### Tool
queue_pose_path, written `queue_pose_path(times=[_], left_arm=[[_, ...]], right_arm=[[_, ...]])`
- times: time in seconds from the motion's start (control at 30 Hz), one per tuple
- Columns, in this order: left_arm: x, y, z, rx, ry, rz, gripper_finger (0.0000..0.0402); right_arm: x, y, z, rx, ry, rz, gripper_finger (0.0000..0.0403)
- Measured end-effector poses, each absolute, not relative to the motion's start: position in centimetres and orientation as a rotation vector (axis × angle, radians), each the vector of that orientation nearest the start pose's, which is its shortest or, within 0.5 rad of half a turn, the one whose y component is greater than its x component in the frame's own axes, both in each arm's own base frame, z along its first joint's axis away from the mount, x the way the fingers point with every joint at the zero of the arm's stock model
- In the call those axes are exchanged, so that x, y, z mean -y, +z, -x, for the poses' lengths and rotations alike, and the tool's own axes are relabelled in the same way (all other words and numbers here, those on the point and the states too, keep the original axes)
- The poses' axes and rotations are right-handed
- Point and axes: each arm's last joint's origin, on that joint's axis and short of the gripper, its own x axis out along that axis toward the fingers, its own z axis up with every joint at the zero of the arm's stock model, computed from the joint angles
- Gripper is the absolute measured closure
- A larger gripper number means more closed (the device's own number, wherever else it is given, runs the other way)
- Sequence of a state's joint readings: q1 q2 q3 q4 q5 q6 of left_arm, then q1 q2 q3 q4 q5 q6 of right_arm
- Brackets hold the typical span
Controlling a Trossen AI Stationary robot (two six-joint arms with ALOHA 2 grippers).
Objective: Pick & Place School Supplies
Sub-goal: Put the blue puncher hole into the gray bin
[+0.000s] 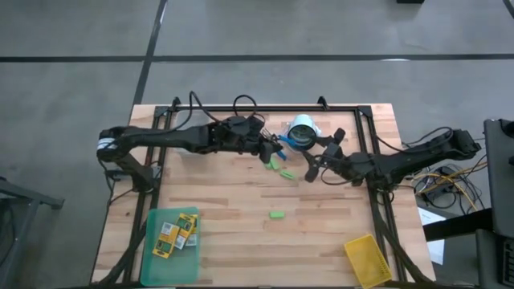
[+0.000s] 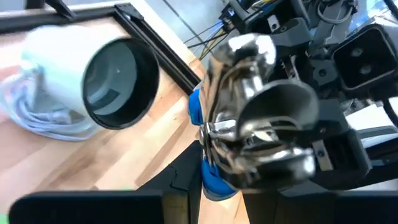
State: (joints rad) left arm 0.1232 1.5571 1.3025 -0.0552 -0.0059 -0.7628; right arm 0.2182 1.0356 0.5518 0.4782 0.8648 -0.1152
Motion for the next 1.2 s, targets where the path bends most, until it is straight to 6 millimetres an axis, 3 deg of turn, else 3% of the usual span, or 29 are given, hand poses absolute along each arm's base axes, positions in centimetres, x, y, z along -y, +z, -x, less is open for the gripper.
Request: queue_pose_path(times=[0.2, 0.4, 0.6, 0.77, 0.93, 1.2], left_arm=[[-4.5, 35.3, -33.0, -0.257, 0.357, 0.7, 0.0312], [-4.4, 37.0, -28.4, -0.333, 0.529, 0.622, 0.0312], [-4.2, 37.8, -23.5, -0.435, 0.712, 0.568, 0.0312], [-3.7, 37.7, -20.3, -0.587, 0.722, 0.488, 0.0312], [-3.4, 37.8, -18.6, -0.698, 0.639, 0.379, 0.0312], [-3.2, 38.0, -18.3, -0.76, 0.523, 0.169, 0.0312]], right_arm=[[-2.5, 27.2, -20.7, -0.072, -0.635, 0.125, 0.0184], [-2.7, 27.2, -20.0, -0.099, -0.614, 0.143, 0.0184], [-2.8, 27.3, -19.9, -0.102, -0.608, 0.145, 0.0184], [-2.9, 27.0, -20.1, -0.116, -0.607, 0.154, 0.0184], [-2.9, 27.0, -20.1, -0.117, -0.607, 0.155, 0.0184], [-2.9, 26.9, -20.2, -0.12, -0.607, 0.157, 0.0184]])
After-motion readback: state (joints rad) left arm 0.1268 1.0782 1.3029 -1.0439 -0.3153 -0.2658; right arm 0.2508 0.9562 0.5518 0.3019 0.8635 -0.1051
